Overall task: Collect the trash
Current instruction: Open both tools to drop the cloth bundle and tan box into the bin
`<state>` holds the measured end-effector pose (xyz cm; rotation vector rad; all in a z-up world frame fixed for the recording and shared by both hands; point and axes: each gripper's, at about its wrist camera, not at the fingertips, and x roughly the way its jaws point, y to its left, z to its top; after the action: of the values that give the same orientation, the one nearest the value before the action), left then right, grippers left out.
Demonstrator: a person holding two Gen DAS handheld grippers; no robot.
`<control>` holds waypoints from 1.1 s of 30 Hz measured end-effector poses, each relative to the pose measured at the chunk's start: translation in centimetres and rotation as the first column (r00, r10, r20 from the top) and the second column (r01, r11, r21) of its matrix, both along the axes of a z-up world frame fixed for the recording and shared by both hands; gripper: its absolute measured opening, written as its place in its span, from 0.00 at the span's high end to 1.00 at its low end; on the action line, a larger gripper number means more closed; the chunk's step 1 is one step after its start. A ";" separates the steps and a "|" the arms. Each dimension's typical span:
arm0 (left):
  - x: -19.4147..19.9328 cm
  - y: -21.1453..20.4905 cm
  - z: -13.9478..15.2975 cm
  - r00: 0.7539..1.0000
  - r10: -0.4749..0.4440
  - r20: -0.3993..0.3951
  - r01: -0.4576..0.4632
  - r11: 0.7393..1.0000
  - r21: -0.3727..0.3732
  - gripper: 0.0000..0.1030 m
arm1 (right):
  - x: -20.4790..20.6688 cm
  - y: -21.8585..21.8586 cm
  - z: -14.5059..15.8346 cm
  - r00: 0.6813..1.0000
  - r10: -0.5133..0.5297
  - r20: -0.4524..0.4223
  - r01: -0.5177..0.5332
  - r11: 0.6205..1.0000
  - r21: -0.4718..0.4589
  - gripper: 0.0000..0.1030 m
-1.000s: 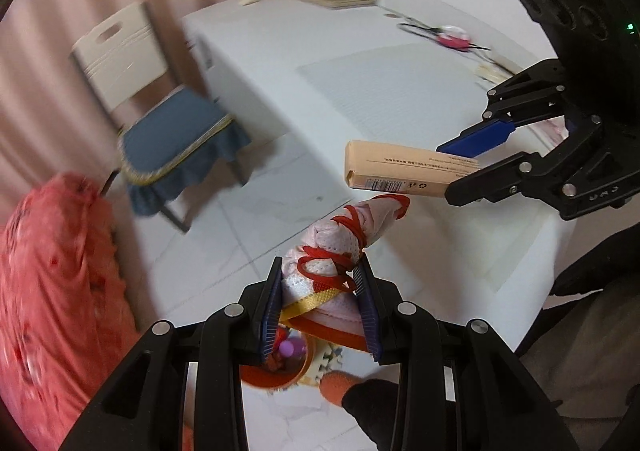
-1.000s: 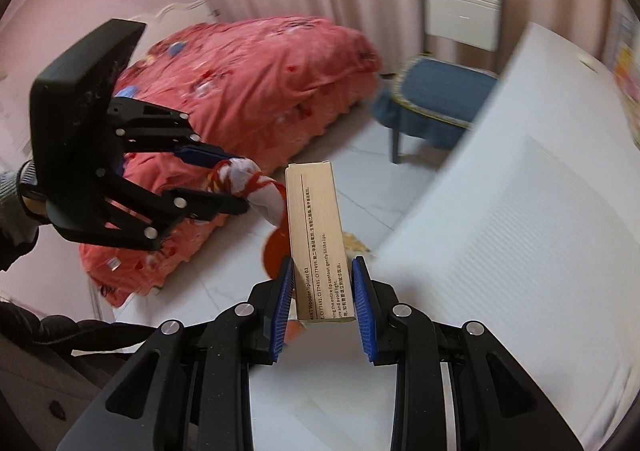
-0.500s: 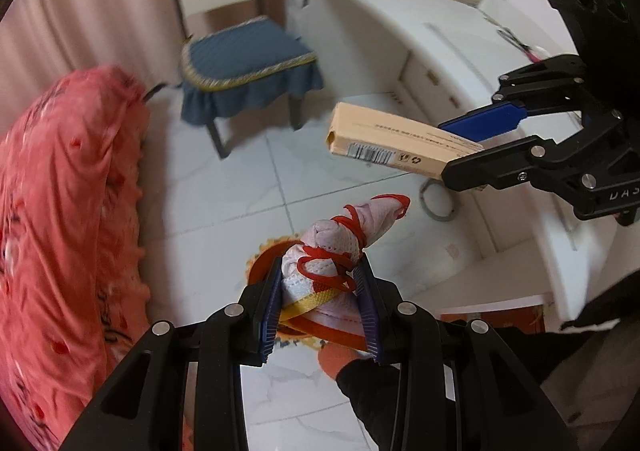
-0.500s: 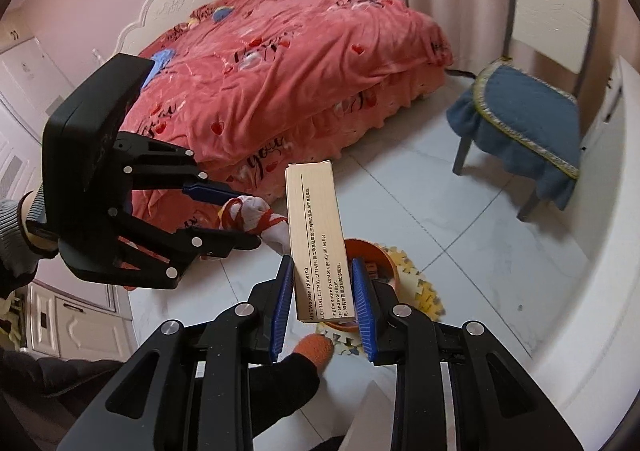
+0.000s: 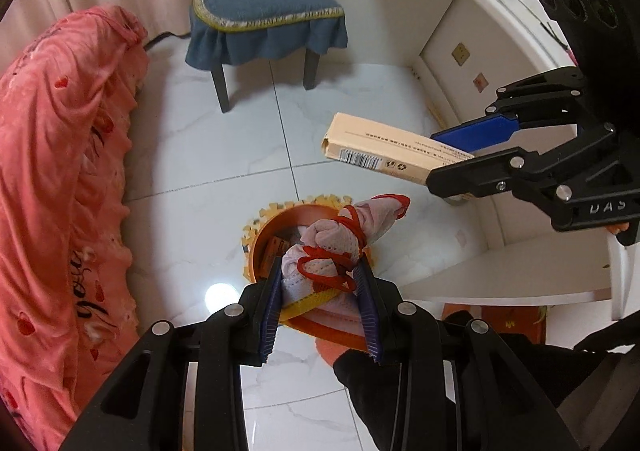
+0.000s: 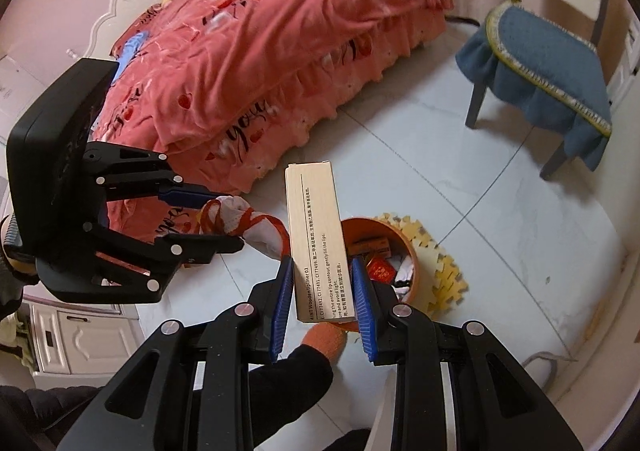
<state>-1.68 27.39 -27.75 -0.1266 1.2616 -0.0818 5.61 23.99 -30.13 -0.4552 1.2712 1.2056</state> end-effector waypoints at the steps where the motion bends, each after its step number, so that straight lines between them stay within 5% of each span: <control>1: 0.2 0.2 -0.5 1.000 -0.001 -0.006 0.001 1.000 -0.006 0.65 | 0.1 0.3 -0.5 1.000 -0.003 -0.006 0.003 1.000 -0.004 0.71; 4: 0.6 0.6 -1.5 1.000 -0.005 -0.013 0.005 1.000 -0.004 0.64 | 0.3 1.0 -1.8 1.000 -0.022 -0.005 0.022 1.000 -0.017 0.68; 8: 0.8 0.7 -2.6 1.000 -0.005 -0.028 0.005 1.000 0.013 0.43 | 0.6 1.4 -3.5 0.999 -0.040 -0.013 0.040 0.998 -0.040 0.58; 16: 0.4 0.8 -2.9 0.999 0.005 -0.051 -0.004 1.000 0.009 0.42 | 0.7 1.0 -3.8 0.998 -0.048 -0.033 0.047 0.998 -0.045 0.58; 24: 0.8 -0.2 -0.8 1.000 0.002 -0.021 -0.002 1.000 0.027 0.42 | 0.9 -0.9 -0.3 0.998 -0.068 -0.017 0.068 0.998 0.006 0.58; 33: 1.9 -3.6 4.9 0.996 -0.053 0.075 0.048 0.996 0.073 0.42 | 1.0 -5.6 6.8 0.994 -0.112 0.017 0.110 0.988 0.109 0.58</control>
<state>0.21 23.84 -22.81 -0.0300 1.1894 -0.0845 6.60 18.42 -23.37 -0.3145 1.1904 1.1652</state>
